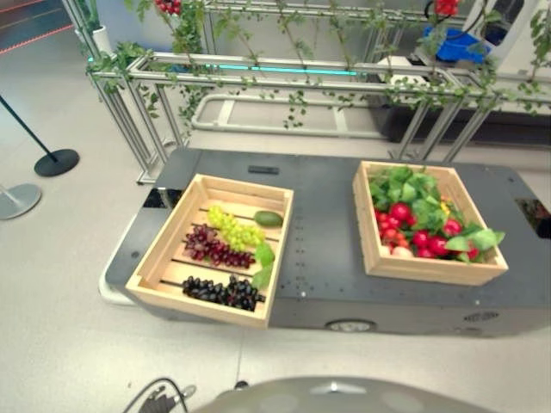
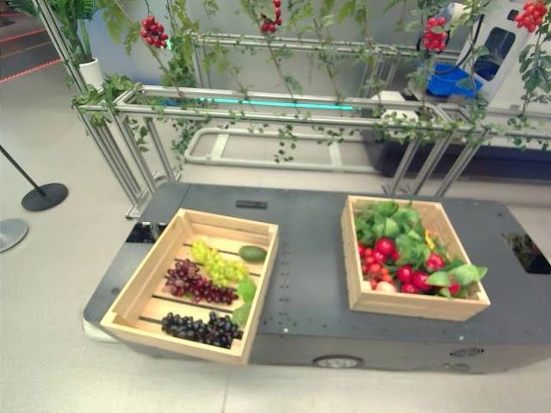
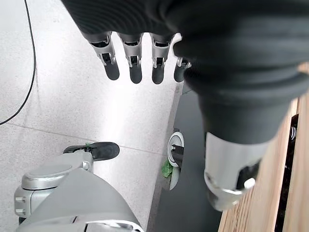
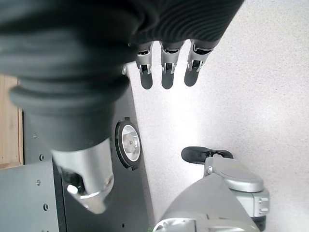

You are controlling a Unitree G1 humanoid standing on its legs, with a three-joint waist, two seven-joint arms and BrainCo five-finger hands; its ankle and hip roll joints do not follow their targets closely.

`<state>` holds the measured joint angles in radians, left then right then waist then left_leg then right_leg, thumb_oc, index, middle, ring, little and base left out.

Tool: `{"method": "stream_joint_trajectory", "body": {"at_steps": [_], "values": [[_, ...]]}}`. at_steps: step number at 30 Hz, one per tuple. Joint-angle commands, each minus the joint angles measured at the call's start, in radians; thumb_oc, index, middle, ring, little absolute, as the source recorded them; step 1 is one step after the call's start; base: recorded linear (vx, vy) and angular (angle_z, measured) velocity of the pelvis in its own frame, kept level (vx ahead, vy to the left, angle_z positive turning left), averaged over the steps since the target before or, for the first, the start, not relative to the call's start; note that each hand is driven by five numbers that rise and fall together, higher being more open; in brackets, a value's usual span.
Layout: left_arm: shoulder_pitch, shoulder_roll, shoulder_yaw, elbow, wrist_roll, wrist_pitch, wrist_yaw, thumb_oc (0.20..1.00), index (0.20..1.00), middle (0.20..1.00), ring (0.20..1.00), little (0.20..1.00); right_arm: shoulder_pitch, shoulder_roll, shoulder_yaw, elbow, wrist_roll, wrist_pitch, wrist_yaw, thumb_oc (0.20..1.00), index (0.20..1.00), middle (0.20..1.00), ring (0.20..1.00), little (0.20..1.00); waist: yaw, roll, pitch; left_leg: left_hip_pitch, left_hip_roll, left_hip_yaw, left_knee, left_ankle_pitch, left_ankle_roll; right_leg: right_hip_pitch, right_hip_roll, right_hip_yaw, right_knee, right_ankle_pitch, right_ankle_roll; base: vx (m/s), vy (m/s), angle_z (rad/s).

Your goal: Pick up the fruits from the basket on one side to the basket on the other side

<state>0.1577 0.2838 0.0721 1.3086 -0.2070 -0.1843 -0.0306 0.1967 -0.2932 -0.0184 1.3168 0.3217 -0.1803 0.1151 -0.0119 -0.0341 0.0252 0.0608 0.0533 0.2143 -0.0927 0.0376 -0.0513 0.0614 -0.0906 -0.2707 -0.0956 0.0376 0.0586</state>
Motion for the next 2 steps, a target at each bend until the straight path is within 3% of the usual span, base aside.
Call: {"method": "stream_joint_trajectory", "body": {"at_steps": [1, 2], "values": [[-0.051, -0.021, -0.002, 0.035, 0.025, 0.009, -0.009, 1.0, 1.0, 1.0, 1.0, 1.0, -0.079, -0.018, 0.022, 0.037, -0.003, 0.018, -0.019, 1.0, 1.0, 1.0, 1.0, 1.0, -0.004, 0.005, 0.014, 0.026, -0.022, -0.003, 0.023, -0.077, 0.021, 0.009, -0.012, -0.022, 0.042, -0.063, 0.051, 0.0, 0.0, 0.0], [-0.055, -0.026, -0.014, 0.031, 0.031, 0.006, -0.005, 1.0, 1.0, 1.0, 1.0, 1.0, -0.083, -0.015, 0.029, 0.035, -0.007, 0.019, -0.019, 1.0, 1.0, 1.0, 1.0, 1.0, -0.003, 0.005, 0.011, 0.026, -0.022, -0.005, 0.023, -0.077, 0.021, 0.009, -0.011, -0.023, 0.041, -0.063, 0.051, 0.0, 0.0, 0.0]]}}
